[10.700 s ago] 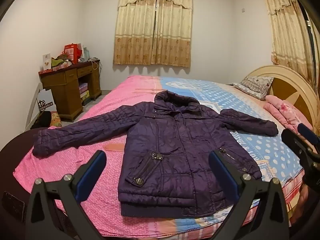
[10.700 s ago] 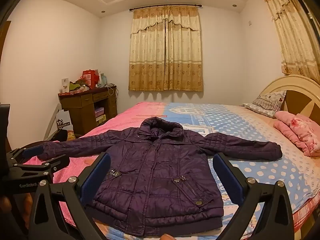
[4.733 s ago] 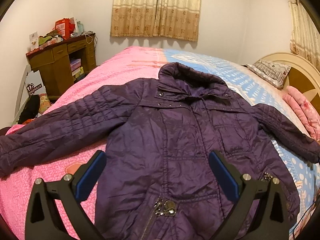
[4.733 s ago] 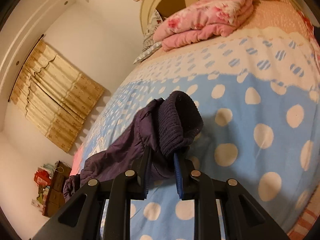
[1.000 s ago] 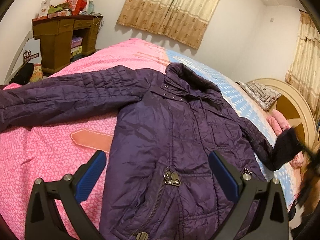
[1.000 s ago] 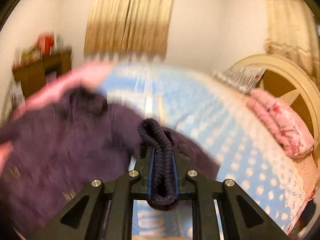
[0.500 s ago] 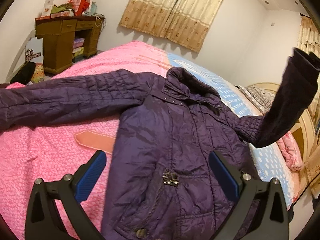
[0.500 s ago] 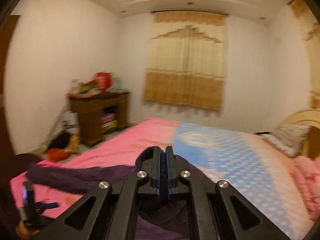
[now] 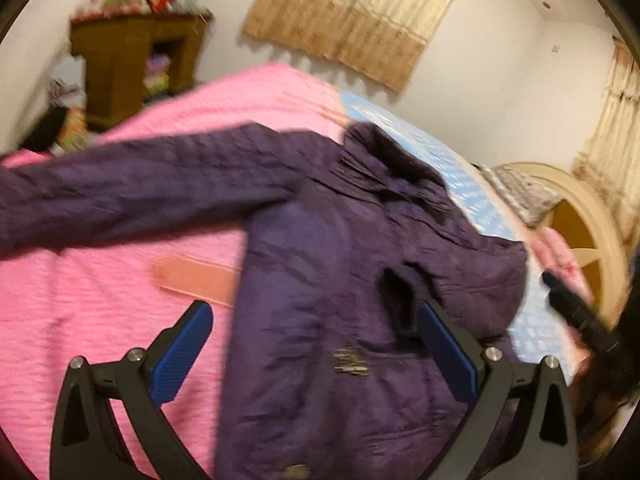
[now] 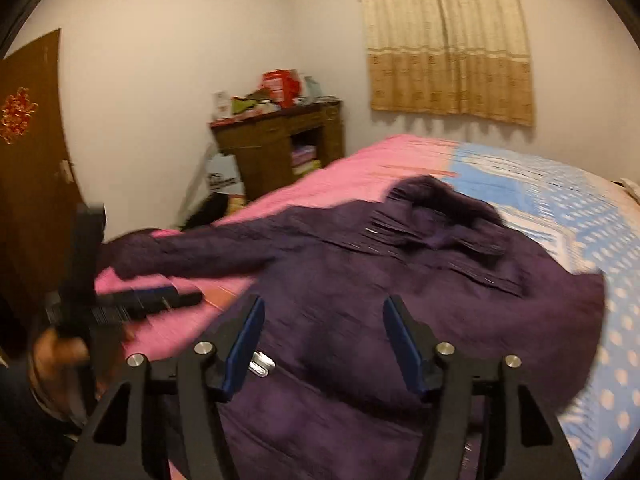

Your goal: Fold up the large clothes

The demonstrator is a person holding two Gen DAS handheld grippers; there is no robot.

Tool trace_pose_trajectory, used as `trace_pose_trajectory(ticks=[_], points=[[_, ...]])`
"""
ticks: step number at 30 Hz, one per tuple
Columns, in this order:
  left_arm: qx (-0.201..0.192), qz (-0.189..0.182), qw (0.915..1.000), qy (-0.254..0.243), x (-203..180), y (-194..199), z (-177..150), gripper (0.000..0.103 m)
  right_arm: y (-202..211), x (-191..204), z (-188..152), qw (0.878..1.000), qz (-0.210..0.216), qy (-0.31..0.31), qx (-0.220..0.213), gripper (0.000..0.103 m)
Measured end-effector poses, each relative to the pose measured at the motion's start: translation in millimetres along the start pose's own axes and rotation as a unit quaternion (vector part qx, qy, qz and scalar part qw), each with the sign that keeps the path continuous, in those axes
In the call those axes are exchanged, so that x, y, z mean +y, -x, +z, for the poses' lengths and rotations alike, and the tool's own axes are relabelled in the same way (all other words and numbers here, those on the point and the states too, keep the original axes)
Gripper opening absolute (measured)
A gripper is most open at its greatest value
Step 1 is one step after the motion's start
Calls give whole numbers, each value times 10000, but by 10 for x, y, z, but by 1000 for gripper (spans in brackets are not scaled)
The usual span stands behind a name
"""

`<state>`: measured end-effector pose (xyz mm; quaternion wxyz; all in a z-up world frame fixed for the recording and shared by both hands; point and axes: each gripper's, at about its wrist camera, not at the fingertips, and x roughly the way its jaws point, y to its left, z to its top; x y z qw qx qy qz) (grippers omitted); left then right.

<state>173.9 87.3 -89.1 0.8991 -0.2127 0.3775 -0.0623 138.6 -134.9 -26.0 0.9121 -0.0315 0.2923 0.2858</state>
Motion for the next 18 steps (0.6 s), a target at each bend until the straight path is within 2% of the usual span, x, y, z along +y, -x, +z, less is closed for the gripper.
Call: trace_pose_trajectory(ticks=[2, 4, 6, 10, 15, 17, 18], points=[[241, -303, 9992, 45, -104, -131, 59, 103, 101, -184, -181, 9993, -281, -237, 46, 63], [407, -428, 9983, 20, -232, -231, 90, 103, 170, -395, -334, 9969, -528, -578, 24, 63], [432, -580, 9973, -114, -410, -333, 113, 103, 265, -620, -483, 9923, -759, -979, -57, 63], [577, -563, 9961, -371, -714, -651, 116, 101, 298, -926, -730, 9825, -947, -1602, -108, 65], [1036, -611, 9922, -328, -854, -1129, 31, 76, 204, -1144, -1100, 9700, -1009, -2213, 11, 66], [1157, -841, 9895, -219, -864, -1245, -25, 72, 229, -1199, -1240, 9662, -1034, -2360, 21, 66], [1140, -892, 9892, -221, -875, -1231, -41, 66, 207, -1234, -1314, 9639, -1037, -2454, 30, 66]])
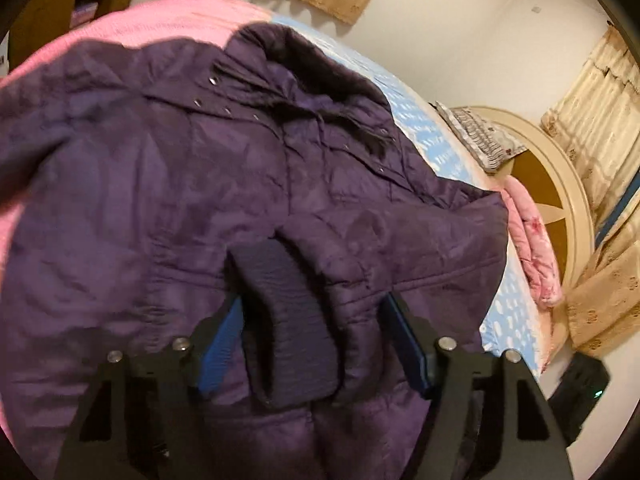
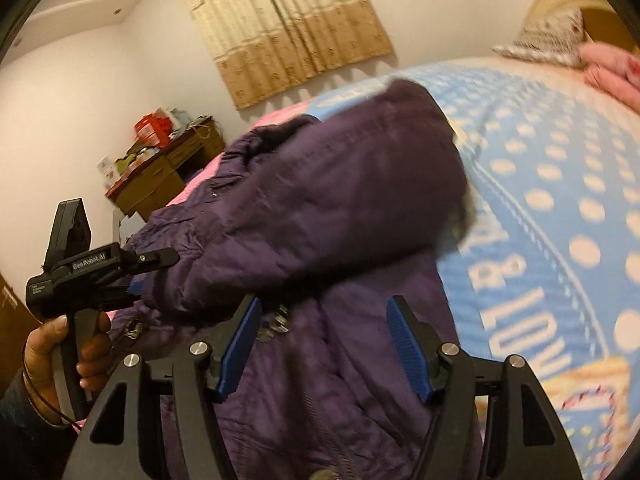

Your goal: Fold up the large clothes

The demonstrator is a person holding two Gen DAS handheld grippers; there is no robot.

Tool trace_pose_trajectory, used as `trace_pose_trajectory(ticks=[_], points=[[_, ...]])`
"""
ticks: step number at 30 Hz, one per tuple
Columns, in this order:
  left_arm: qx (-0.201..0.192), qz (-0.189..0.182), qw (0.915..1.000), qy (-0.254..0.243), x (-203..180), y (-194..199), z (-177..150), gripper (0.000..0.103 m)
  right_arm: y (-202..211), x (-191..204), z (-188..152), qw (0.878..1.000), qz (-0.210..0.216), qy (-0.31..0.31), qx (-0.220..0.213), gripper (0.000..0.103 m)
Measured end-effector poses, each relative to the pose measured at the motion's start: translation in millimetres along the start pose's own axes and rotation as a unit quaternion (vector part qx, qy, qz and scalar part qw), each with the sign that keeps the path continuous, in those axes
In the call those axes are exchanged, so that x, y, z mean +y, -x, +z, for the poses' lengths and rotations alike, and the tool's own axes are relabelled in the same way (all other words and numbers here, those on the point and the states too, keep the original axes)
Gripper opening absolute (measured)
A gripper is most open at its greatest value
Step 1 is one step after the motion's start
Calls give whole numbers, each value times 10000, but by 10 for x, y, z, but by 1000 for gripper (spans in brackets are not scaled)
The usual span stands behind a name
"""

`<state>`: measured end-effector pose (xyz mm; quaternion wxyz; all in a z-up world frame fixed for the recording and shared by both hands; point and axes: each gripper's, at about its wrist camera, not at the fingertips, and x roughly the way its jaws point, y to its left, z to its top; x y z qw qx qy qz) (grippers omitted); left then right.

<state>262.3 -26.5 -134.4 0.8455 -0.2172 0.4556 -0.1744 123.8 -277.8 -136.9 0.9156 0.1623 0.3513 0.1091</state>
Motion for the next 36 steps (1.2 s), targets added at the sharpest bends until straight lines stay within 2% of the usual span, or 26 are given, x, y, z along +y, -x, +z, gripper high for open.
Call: trace_pose_trajectory(ticks=[1, 2, 3, 5, 7, 8, 11, 12, 13, 16, 18, 21, 25, 26, 27, 28, 30, 31, 32, 35, 36], points=[[-57, -118, 9999, -48, -20, 8, -12, 60, 13, -28, -32, 10000, 15, -46, 19, 66], [-101, -443, 9989, -125, -52, 38, -18, 29, 1, -64, -61, 9999, 58, -117, 39, 66], [-159, -596, 9979, -213, -99, 88, -19, 27, 4, -97, -80, 9997, 131, -192, 6, 66], [-497, -578, 9959, -489, -220, 262, -26, 15, 20, -107, -90, 9996, 200, -210, -67, 67], [-798, -461, 9934, -688, -334, 485, -21, 15, 3, -116, -99, 9995, 228, -186, -63, 68], [-1001, -542, 9911, -695, -351, 638, -19, 14, 2, -115, -104, 9996, 232, -173, -70, 68], [-1347, -491, 9879, -598, -241, 921, -14, 14, -6, -132, -127, 9995, 284, -137, -78, 70], [-1391, -330, 9881, -561, -182, 957, -31, 14, -10, -135, -134, 9994, 300, -134, -78, 70], [-1380, -88, 9893, -476, -85, 963, -43, 14, -16, -140, -139, 9994, 309, -131, -76, 71], [-1154, 159, 9932, -56, 282, 843, -98, 14, -22, -133, -137, 9995, 293, -100, -24, 71], [-833, 133, 9964, 113, 449, 750, -209, 14, -12, -110, -107, 9997, 211, -19, 121, 71], [-869, 188, 9960, -123, 405, 786, -305, 15, 53, 35, 87, 9992, -42, 224, 334, 71], [-1161, 377, 9913, -487, 244, 941, -355, 15, 292, 211, 616, 9970, -326, 685, -176, 71], [-1177, 479, 9900, -609, 214, 939, -344, 17, 296, 234, 790, 9958, -419, 773, -268, 71], [-1171, 625, 9886, -716, 179, 940, -333, 27, 269, 253, 962, 9942, -518, 871, -350, 71], [-1199, 705, 9875, -744, 163, 937, -315, 31, 238, 252, 1071, 9931, -589, 934, -390, 71], [-1347, 818, 9849, -720, 176, 999, -307, 59, 89, 269, 1327, 9913, -733, 1025, -386, 71], [-1478, 811, 9831, -719, 175, 1043, -310, 67, -35, 304, 1446, 9907, -761, 1073, -345, 71], [-1694, 833, 9794, -722, 151, 1101, -303, 80, -154, 330, 1526, 9903, -736, 1138, -299, 71], [-2114, 1022, 9685, -835, 46, 1181, -232, 92, -570, 467, 1557, 9886, -410, 1446, 75, 71], [-2090, 1032, 9685, -881, 19, 1138, -191, 97, -736, 508, 1504, 9855, -447, 1617, 265, 71]])
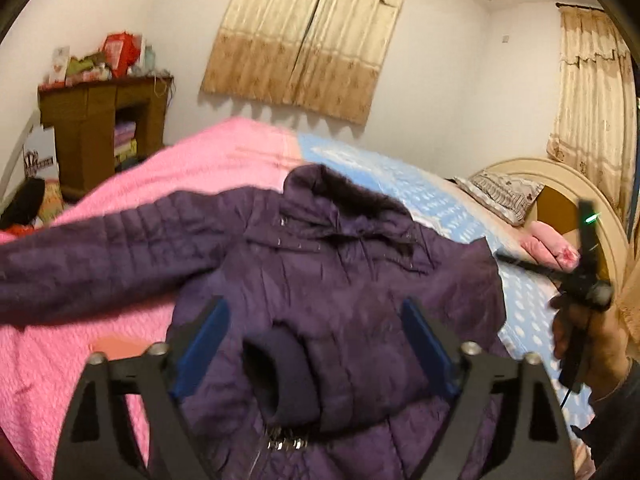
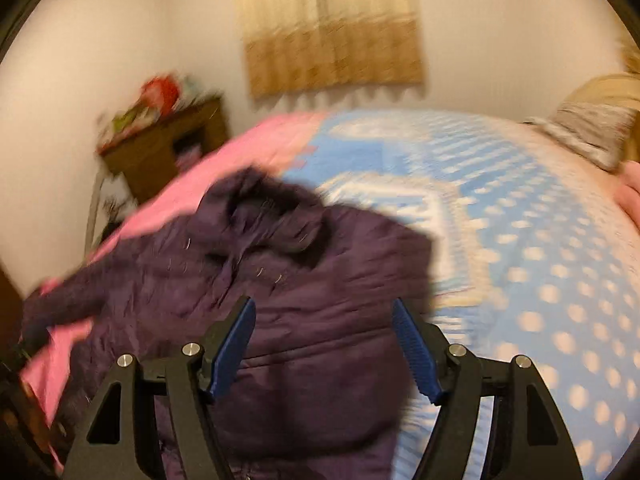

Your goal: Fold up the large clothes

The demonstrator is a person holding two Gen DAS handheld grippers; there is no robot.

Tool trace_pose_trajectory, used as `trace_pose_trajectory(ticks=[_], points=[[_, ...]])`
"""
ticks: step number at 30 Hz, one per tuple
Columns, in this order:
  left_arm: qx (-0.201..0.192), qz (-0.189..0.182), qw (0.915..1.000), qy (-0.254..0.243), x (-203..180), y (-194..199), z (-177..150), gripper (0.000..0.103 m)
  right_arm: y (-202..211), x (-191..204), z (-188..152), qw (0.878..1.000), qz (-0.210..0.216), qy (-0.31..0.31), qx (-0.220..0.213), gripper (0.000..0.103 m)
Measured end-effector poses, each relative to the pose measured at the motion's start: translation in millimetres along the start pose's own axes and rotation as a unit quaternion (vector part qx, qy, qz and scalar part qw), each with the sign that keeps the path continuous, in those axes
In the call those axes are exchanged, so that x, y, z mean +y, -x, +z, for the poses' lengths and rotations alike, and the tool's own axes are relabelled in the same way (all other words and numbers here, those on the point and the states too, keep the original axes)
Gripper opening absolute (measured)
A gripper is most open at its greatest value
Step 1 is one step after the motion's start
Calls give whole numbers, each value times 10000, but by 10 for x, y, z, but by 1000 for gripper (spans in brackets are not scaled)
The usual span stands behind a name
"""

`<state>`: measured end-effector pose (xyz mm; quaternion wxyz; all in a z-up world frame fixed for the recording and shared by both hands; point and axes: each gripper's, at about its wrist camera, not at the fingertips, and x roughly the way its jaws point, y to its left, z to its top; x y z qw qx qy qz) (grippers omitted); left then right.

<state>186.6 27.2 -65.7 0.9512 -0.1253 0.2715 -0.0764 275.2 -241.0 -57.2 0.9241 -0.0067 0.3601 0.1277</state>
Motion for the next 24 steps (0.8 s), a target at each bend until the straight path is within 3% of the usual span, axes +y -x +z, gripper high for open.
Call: trace_pose_trajectory(ticks=[3, 5, 8, 15, 18, 20, 24], points=[[492, 394, 9974, -358, -112, -404, -42, 97, -427, 24, -124, 9966, -501, 263, 606, 71], [1109, 748, 9900, -453, -101, -732, -154, 96, -711, -122, -336, 9932, -535, -100, 1034, 71], [1553, 613, 9855, -285, 18, -996, -324, 101, -724, -131, -574, 9955, -619, 90, 718, 71], [1407, 426, 9890, -138, 46, -893, -253, 103, -719, -93, -575, 9953, -734, 103, 622, 71], [908, 371, 9951, -96, 10, -642, -75, 103, -683, -99, -515, 9953, -724, 98, 633, 72], [675, 392, 9968, -198, -20, -579, 18, 103, -505, -49, -434, 9941, -958, 16, 514, 72], [942, 719, 9928, -145, 49, -832, -28, 103, -89, 249, -310, 9968, -792, 51, 32, 72]])
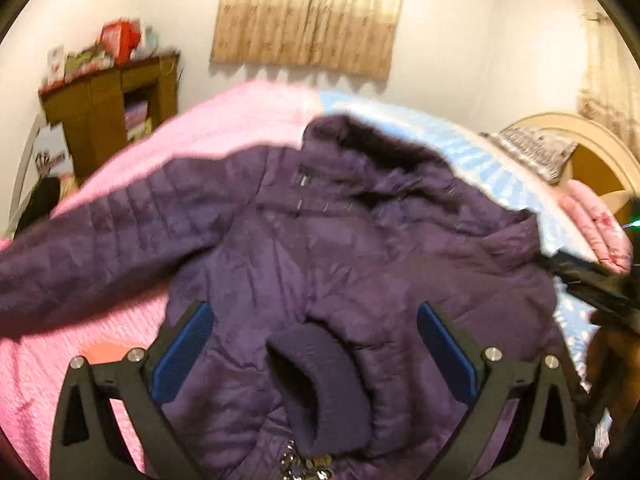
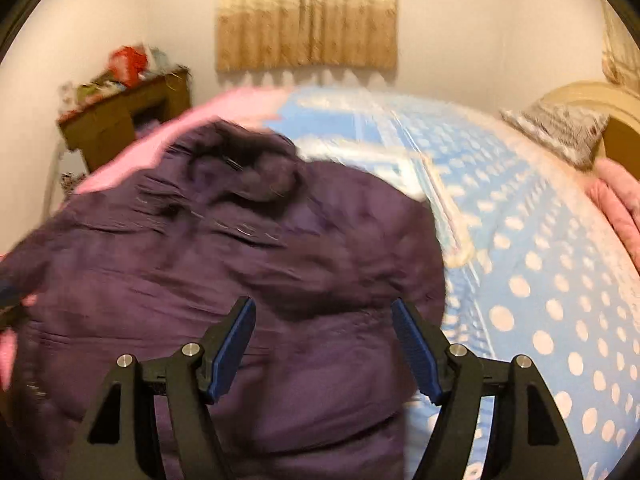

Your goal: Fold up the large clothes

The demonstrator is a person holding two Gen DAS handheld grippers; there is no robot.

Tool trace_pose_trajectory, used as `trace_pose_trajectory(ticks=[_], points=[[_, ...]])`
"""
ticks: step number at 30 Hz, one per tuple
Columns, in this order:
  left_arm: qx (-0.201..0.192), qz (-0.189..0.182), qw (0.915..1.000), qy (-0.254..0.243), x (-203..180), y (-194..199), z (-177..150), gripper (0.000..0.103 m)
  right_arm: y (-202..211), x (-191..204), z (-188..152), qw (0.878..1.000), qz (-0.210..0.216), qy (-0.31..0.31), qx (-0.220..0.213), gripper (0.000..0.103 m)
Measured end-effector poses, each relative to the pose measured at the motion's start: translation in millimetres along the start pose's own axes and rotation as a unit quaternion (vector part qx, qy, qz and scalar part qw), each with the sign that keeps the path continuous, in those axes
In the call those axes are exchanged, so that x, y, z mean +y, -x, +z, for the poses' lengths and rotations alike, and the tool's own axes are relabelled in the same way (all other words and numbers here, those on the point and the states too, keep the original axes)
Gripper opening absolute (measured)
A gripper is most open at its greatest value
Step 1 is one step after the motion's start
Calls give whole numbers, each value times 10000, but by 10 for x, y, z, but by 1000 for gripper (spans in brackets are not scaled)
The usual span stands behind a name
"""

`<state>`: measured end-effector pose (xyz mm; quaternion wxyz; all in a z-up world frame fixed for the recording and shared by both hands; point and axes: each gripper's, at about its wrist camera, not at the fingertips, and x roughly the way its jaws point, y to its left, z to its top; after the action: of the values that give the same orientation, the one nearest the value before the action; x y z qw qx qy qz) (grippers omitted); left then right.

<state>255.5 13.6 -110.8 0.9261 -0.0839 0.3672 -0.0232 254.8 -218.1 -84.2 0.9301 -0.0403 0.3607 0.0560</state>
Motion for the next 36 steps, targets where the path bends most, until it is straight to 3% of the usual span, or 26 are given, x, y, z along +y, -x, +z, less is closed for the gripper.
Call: trace_pose_trajectory(ticks=[3, 7, 13, 16, 18, 20, 24, 26, 28, 32, 36], points=[[373, 5, 9991, 219, 42, -231, -112, 103, 78, 360, -43, 9977, 497, 449, 79, 74], [483, 93, 9988, 89, 23, -317, -230, 103, -397, 550, -393, 9909, 554, 697, 1004, 74], [489, -48, 9987, 163, 55, -345, -265, 103, -396, 443, -407, 9912, 840, 445, 919, 74], [489, -129, 9985, 224, 81, -339, -282, 103, -126, 208, -200, 9846, 1650, -215, 535, 74], [504, -163, 9982, 270, 96, -342, -278, 103, 25, -22, 56, 9889, 1401, -504, 6, 74], [520, -144, 9983, 239, 78, -350, -275, 103, -87, -98, 262, 9930, 1079, -484, -68, 74], [528, -238, 9979, 292, 102, -361, -271, 103, -683, -277, 343, 9949, 701, -416, 595, 74], [490, -262, 9980, 290, 109, -349, -282, 103, -1044, -412, 166, 9847, 1153, -778, 1051, 75], [476, -224, 9983, 260, 97, -355, -294, 103, -1065, -396, 53, 9886, 1146, -636, 744, 75], [507, -116, 9985, 178, 58, -372, -293, 103, -1060, -205, 105, 9940, 670, -186, 841, 75], [354, -377, 9978, 403, 147, -278, -284, 103, -729, -25, 195, 9965, 183, -87, 806, 75]])
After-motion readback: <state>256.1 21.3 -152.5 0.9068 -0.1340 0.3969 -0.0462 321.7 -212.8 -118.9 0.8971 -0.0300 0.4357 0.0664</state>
